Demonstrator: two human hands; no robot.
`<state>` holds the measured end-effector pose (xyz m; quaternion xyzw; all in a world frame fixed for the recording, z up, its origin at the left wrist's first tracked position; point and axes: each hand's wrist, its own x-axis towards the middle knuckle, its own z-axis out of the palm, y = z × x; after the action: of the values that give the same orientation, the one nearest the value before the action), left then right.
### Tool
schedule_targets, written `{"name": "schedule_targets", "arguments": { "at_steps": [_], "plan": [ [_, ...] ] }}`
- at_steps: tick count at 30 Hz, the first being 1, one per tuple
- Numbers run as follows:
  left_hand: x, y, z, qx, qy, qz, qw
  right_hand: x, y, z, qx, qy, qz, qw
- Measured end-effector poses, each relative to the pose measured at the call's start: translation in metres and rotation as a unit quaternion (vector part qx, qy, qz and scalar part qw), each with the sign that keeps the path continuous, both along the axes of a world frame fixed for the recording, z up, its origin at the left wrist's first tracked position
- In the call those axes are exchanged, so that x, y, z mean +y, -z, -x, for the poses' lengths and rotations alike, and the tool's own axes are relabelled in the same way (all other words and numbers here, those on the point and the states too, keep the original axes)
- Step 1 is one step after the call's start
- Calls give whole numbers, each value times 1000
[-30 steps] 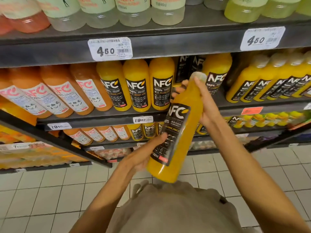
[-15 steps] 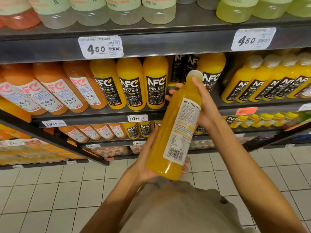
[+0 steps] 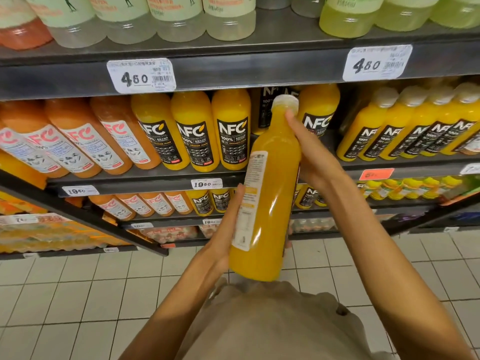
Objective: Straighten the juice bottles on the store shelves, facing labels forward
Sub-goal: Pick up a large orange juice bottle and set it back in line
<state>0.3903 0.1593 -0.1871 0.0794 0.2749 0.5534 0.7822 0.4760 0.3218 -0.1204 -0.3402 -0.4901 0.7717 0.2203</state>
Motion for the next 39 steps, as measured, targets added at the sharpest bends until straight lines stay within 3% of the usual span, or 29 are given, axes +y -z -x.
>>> {"name": "schedule_targets", "arguments": {
  "at_steps": [2, 4, 8, 13, 19, 24, 30, 35, 39],
  "plan": [
    [0, -5, -3, -100, 52, -16, 993, -5, 6, 1, 112, -15, 77, 991],
    [3, -4, -8, -80, 46, -14, 996, -6, 7, 5, 168, -13, 104, 980],
    [6, 3, -4, 146, -65, 60, 985, 5, 1, 6, 92, 21, 35, 995],
    [9, 1, -4, 337, -92, 40, 936, 11, -1, 15, -70, 114, -27, 991],
    [4, 9, -6, 292, -96, 10, 952, 14, 5, 11, -88, 47, -39, 994],
    [5, 12, -2, 297, -72, -10, 952, 8, 8, 9, 2, 43, -54, 998],
    [12, 21, 12, 446, -67, -17, 893, -6, 4, 2, 130, 52, -171, 975],
    [12, 24, 10, 490, -72, -58, 867, -26, -6, -1, 120, 58, -235, 963],
    [18, 30, 10, 559, -66, -55, 825, -38, -17, -4, 122, 24, -301, 945]
  ]
}}
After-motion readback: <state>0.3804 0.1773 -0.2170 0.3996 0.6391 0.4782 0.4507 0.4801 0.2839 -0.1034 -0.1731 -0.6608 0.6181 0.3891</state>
